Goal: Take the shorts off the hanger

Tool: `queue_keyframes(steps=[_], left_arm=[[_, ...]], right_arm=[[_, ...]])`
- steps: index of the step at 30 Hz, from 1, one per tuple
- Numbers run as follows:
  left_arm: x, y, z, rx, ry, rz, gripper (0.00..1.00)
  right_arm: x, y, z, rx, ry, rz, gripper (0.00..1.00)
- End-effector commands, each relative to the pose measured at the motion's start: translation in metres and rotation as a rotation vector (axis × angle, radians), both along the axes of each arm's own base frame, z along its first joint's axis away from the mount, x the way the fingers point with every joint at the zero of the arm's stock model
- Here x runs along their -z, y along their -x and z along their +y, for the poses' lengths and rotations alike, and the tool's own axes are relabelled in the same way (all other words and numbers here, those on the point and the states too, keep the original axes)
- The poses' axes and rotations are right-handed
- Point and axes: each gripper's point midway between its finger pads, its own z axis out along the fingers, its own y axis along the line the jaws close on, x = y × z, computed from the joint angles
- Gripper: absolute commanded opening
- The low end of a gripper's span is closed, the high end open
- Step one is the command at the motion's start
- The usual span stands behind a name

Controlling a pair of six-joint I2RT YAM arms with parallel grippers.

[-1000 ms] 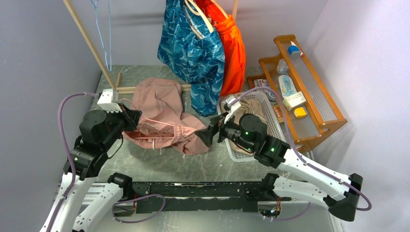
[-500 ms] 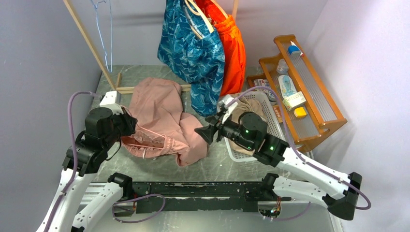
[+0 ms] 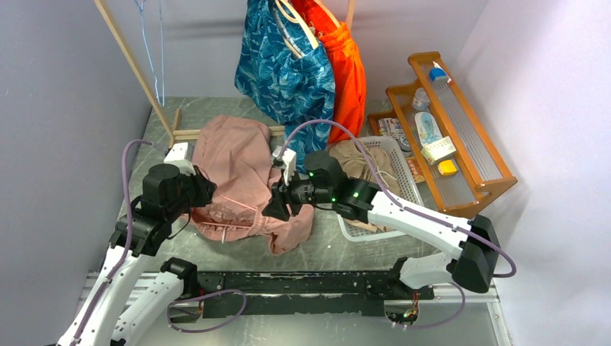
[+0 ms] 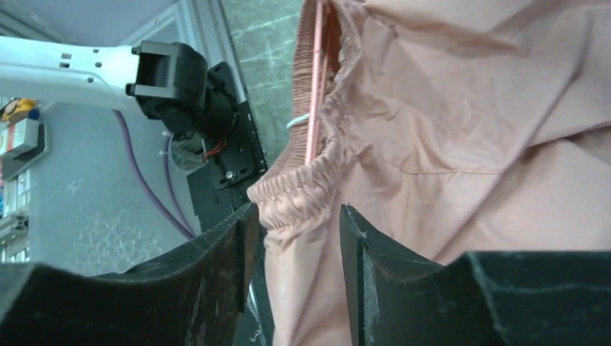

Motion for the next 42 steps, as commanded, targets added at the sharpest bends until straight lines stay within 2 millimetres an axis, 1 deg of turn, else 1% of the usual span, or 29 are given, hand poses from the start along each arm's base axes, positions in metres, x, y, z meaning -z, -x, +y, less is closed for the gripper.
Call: queue_keyframes(steps=[1, 4, 6, 8, 12, 15, 18, 19, 21, 24, 28, 30, 32, 33, 38, 41, 42], left_arm=[[-0.022, -0.003, -0.01, 0.028, 0.068, -0.08, 0.07], [-0.021, -0.002, -0.01, 0.022, 0.068, -0.076, 0.07], [-0.023, -0.002, -0.01, 0.023, 0.073, -0.079, 0.07], [-0.023, -0.001, -0.01, 0.024, 0.075, -0.081, 0.07], [-0.022, 0.0, -0.01, 0.025, 0.076, -0.075, 0.07], [-0.024, 0.001, -0.011, 0.032, 0.083, -0.079, 0.07], [-0.025, 0.002, -0.012, 0.035, 0.092, -0.083, 0.07], [-0.026, 0.002, -0.012, 0.035, 0.094, -0.085, 0.07], [-0.026, 0.003, -0.012, 0.035, 0.096, -0.084, 0.07], [-0.027, 0.004, -0.01, 0.023, 0.09, -0.082, 0.07], [-0.036, 0.006, -0.007, 0.013, 0.099, -0.103, 0.07], [-0.047, 0.008, -0.008, 0.018, 0.12, -0.131, 0.07], [-0.066, 0.012, -0.011, 0.036, 0.152, -0.178, 0.07], [-0.078, 0.015, -0.013, 0.05, 0.171, -0.203, 0.07], [-0.148, 0.037, -0.02, 0.133, 0.25, -0.357, 0.07], [-0.186, 0.055, -0.022, 0.188, 0.28, -0.433, 0.07], [-0.195, 0.06, -0.024, 0.208, 0.291, -0.452, 0.07]], right_arm=[[-0.002, 0.017, 0.011, -0.083, 0.025, 0.028, 0.48], [0.002, 0.024, 0.018, -0.12, 0.031, 0.036, 0.48], [0.008, 0.024, 0.021, -0.117, 0.053, 0.043, 0.46], [0.015, 0.021, 0.021, -0.098, 0.08, 0.032, 0.41], [0.019, 0.009, 0.018, -0.031, 0.104, 0.005, 0.36], [0.014, 0.004, 0.017, -0.007, 0.092, -0.018, 0.43], [0.013, 0.004, 0.019, -0.017, 0.088, -0.031, 0.41], [0.014, 0.004, 0.02, -0.023, 0.089, -0.027, 0.37], [0.015, 0.005, 0.023, -0.033, 0.09, -0.016, 0.23], [0.016, 0.006, 0.024, -0.033, 0.081, -0.009, 0.17], [0.006, 0.004, 0.018, -0.005, 0.049, -0.038, 0.09], [-0.005, 0.006, 0.015, -0.007, 0.017, -0.059, 0.03], [-0.021, 0.012, 0.011, -0.018, -0.034, -0.071, 0.0], [-0.029, 0.016, 0.01, -0.03, -0.061, -0.073, 0.0], [-0.078, 0.041, 0.004, -0.115, -0.213, -0.067, 0.0], [-0.107, 0.056, -0.002, -0.167, -0.301, -0.07, 0.0], [-0.116, 0.061, -0.004, -0.185, -0.33, -0.071, 0.0]])
